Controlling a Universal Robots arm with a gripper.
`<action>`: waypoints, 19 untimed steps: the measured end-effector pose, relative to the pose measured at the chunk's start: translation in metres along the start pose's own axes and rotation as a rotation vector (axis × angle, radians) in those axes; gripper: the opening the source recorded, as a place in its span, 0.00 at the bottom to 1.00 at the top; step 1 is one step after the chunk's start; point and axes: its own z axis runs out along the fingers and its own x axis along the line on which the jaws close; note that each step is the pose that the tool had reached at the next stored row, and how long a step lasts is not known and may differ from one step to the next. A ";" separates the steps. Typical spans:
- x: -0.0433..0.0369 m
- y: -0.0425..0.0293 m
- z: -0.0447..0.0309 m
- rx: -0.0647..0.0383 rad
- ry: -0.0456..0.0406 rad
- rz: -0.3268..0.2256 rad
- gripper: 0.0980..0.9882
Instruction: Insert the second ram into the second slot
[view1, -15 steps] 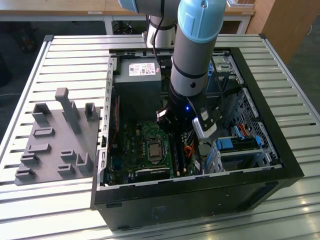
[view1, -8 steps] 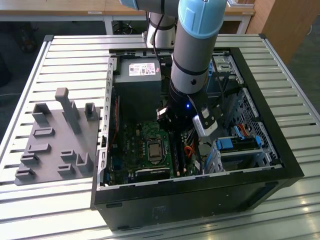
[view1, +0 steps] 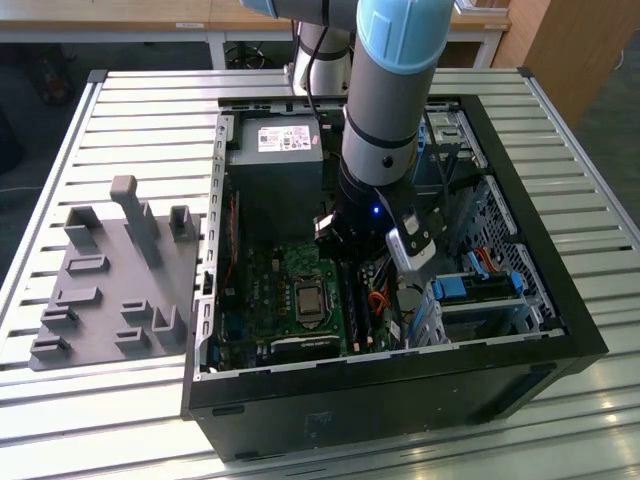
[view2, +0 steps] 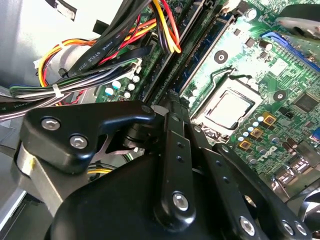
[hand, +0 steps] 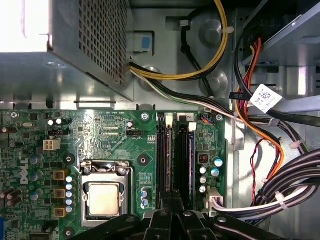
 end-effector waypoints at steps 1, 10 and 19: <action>0.0000 0.0000 0.0001 0.000 0.0000 0.000 0.01; -0.0001 -0.0001 0.0031 0.000 0.0000 0.000 0.01; -0.0001 -0.0001 0.0060 0.000 0.0001 0.000 0.01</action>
